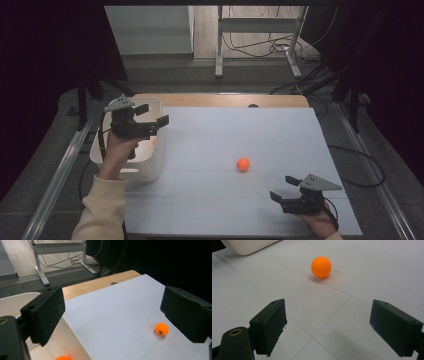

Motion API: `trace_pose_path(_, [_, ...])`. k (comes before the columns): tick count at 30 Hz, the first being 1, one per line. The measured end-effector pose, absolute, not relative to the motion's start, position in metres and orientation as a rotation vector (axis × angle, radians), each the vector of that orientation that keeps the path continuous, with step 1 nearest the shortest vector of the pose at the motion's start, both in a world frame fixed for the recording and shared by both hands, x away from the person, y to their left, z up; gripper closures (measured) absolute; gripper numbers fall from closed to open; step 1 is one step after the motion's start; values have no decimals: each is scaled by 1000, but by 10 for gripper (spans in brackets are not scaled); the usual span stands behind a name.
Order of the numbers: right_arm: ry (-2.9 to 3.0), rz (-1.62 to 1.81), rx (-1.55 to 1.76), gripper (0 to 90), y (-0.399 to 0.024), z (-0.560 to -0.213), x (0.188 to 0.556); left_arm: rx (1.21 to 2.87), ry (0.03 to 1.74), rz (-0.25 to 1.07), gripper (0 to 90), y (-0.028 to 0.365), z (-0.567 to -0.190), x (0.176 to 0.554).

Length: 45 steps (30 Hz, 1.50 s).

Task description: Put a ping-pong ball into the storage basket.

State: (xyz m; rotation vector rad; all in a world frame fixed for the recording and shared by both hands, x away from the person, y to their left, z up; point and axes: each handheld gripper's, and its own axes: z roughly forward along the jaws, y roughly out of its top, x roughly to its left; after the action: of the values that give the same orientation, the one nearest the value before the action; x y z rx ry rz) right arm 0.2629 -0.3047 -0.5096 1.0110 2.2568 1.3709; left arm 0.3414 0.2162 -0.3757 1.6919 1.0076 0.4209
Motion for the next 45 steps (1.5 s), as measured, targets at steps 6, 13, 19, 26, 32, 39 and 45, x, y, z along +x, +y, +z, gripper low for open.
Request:
trace_pose_path(6, [2254, 1370, 1009, 147, -305, -509, 263, 1723, 984, 417, 55, 207, -376, 340])
trace_pose_path(13, [2257, 1368, 1004, 147, -303, -510, 265, 1751, 972, 401, 49, 199, -378, 339])
trace_pose_path(19, [2257, 1369, 1006, 148, -303, -510, 265, 1774, 954, 387, 46, 190, -378, 339])
trace_pose_path(26, [2259, 1369, 1006, 147, -303, -510, 265, 1799, 944, 376, 46, 182, -380, 339])
trace_pose_path(32, [2259, 1373, 1004, 147, -302, -510, 266, 1830, 926, 357, 46, 173, -382, 339])
trace_pose_path(39, [2258, 1371, 1001, 148, -302, -510, 264, 1854, 904, 358, 48, 165, -382, 338])
trace_pose_path(45, [2261, 1372, 994, 148, -302, -510, 266, 1872, 899, 360, 51, 163, -383, 336])
